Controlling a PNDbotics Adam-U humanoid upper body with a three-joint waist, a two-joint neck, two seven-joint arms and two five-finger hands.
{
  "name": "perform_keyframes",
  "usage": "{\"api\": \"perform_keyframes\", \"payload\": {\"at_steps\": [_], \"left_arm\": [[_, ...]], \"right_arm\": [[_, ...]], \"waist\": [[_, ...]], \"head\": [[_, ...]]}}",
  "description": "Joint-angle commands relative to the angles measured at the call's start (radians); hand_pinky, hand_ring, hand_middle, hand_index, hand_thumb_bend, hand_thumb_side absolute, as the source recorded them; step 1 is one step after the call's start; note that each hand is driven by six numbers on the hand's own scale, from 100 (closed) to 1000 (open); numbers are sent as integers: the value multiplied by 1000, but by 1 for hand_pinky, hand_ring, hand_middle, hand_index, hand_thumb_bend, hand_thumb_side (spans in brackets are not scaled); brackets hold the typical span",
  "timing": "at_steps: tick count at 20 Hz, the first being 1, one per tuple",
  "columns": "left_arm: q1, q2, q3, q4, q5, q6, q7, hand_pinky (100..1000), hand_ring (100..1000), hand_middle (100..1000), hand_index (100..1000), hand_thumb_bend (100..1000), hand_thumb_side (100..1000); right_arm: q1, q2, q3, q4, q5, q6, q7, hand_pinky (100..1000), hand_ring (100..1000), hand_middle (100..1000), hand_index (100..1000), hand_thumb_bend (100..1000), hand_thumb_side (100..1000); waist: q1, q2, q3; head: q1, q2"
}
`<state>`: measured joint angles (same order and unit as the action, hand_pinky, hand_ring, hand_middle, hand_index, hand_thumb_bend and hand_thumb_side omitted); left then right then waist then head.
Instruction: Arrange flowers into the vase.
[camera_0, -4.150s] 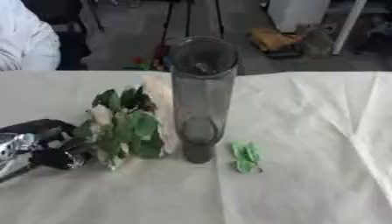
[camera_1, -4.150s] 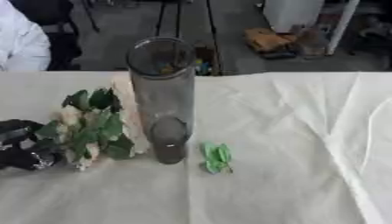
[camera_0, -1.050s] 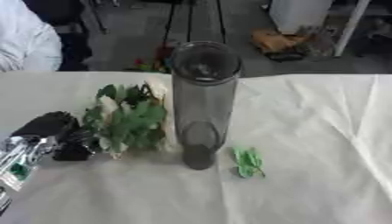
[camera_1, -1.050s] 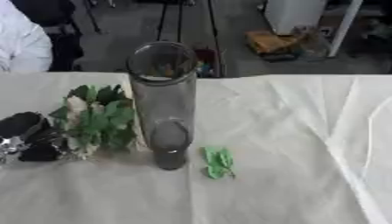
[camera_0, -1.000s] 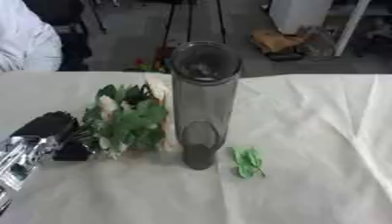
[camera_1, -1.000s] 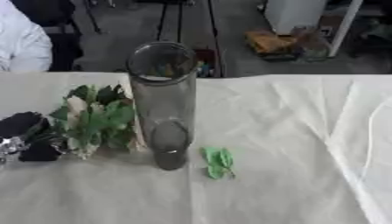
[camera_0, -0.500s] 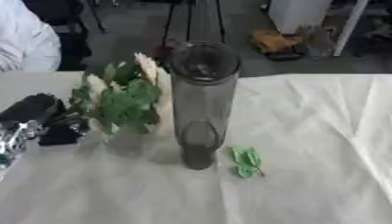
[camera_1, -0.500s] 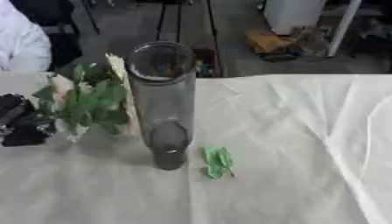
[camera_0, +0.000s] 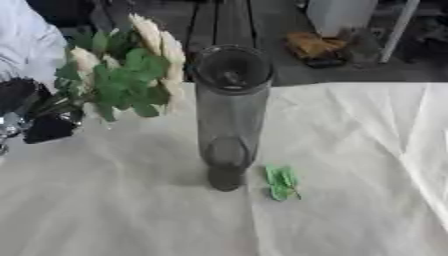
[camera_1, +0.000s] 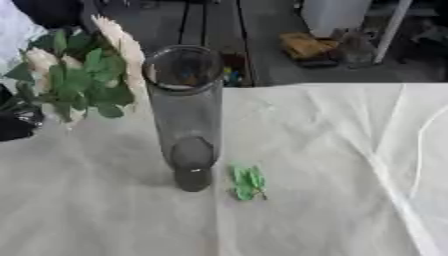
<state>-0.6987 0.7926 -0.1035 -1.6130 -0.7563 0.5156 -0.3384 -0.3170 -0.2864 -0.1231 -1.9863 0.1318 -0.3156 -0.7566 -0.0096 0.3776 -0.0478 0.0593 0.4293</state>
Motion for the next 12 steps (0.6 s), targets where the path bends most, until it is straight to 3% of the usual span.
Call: {"api": "perform_keyframes", "payload": {"at_steps": [1, 12], "left_arm": [[-43, 31, 59, -57, 7, 30, 33, 100, 100, 100, 100, 116, 599], [-183, -44, 115, -193, 165, 105, 200, 100, 100, 100, 100, 106, 646]], "right_arm": [[-4, -18, -7, -14, -1, 0, -2, 455, 446, 372, 625, 100, 898], [-2, -28, -6, -14, -2, -8, -3, 456, 449, 377, 625, 100, 893]], "waist": [[3, -29, 2], [6, -49, -6]], "head": [[-3, 8], [6, 31]]}}
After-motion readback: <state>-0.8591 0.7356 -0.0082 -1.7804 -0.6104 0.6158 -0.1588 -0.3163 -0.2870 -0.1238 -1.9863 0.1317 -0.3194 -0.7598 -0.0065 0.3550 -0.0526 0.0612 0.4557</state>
